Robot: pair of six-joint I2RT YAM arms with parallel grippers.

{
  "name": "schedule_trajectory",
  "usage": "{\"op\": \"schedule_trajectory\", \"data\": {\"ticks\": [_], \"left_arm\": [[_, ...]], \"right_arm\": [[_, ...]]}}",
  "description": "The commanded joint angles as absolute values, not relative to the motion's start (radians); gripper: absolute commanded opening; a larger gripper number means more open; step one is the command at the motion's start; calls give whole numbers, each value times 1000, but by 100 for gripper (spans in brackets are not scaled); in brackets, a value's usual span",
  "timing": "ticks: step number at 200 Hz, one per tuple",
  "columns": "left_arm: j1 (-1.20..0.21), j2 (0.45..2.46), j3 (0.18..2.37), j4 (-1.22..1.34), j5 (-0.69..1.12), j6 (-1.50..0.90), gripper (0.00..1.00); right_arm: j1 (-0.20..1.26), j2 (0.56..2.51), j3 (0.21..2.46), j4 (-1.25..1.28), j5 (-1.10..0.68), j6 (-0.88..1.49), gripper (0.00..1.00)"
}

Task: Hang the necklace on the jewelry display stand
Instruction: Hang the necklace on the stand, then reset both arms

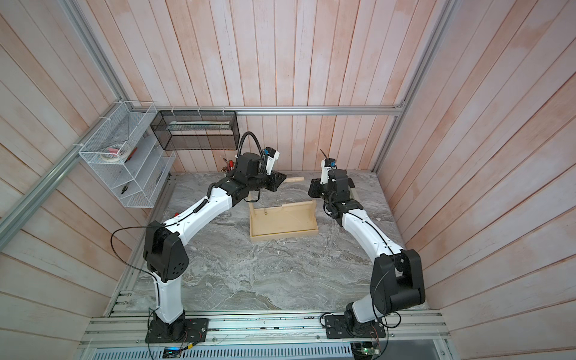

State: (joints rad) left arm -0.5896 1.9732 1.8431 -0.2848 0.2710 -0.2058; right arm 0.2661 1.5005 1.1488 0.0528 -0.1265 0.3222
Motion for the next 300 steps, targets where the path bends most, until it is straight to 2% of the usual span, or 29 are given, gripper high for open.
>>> {"op": "schedule_trajectory", "data": {"ticks": [1, 47, 70, 116, 122, 133, 137, 141, 143, 156, 162, 167, 181, 202, 216, 221, 247, 278, 300], "left_arm": [[-595, 1911, 1812, -286, 241, -193, 19], [-599, 1863, 1769, -291, 203, -190, 19], [-600, 1862, 1766, -318, 198, -186, 24], [-603, 1783, 1693, -332, 187, -201, 25], [-603, 1759, 1673, -339, 183, -203, 33], [-602, 1708, 1626, -356, 167, -216, 66], [-602, 1686, 1603, -360, 156, -225, 76], [-603, 1661, 1578, -363, 146, -233, 96], [-603, 1650, 1564, -365, 140, -237, 99], [-598, 1561, 1474, -374, 106, -272, 100], [-595, 1520, 1429, -372, 102, -289, 100], [-591, 1483, 1385, -368, 97, -300, 100], [-581, 1387, 1278, -367, 63, -333, 100], [-537, 1245, 1113, -348, 30, -358, 100], [-477, 1148, 995, -312, 20, -368, 100], [-453, 1115, 958, -300, 16, -370, 100], [-337, 1001, 770, -177, 11, -283, 100], [-225, 968, 567, 48, 25, -191, 100], [-130, 1029, 515, 148, 22, -167, 100]], "right_arm": [[272, 1463, 1133, 60, -140, 335, 0], [279, 1430, 1130, 32, -141, 333, 0], [284, 1421, 1129, 16, -139, 332, 0], [296, 1361, 1136, -37, -112, 316, 0], [296, 1350, 1142, -54, -103, 307, 0], [297, 1328, 1146, -88, -84, 289, 0], [297, 1318, 1146, -99, -77, 282, 3], [297, 1309, 1143, -110, -68, 274, 5], [298, 1305, 1142, -115, -64, 271, 8], [297, 1275, 1126, -146, -38, 249, 32], [297, 1262, 1115, -156, -26, 245, 53], [297, 1252, 1105, -162, -14, 247, 65], [297, 1222, 1074, -167, 27, 248, 82], [296, 1145, 957, -86, 163, 185, 87], [296, 1061, 765, 133, 181, 51, 88], [296, 1026, 686, 228, 181, 7, 91], [271, 910, 353, 676, 327, -14, 97], [188, 1015, 233, 787, 399, 8, 97], [141, 1173, 138, 1079, 405, 2, 97]]}}
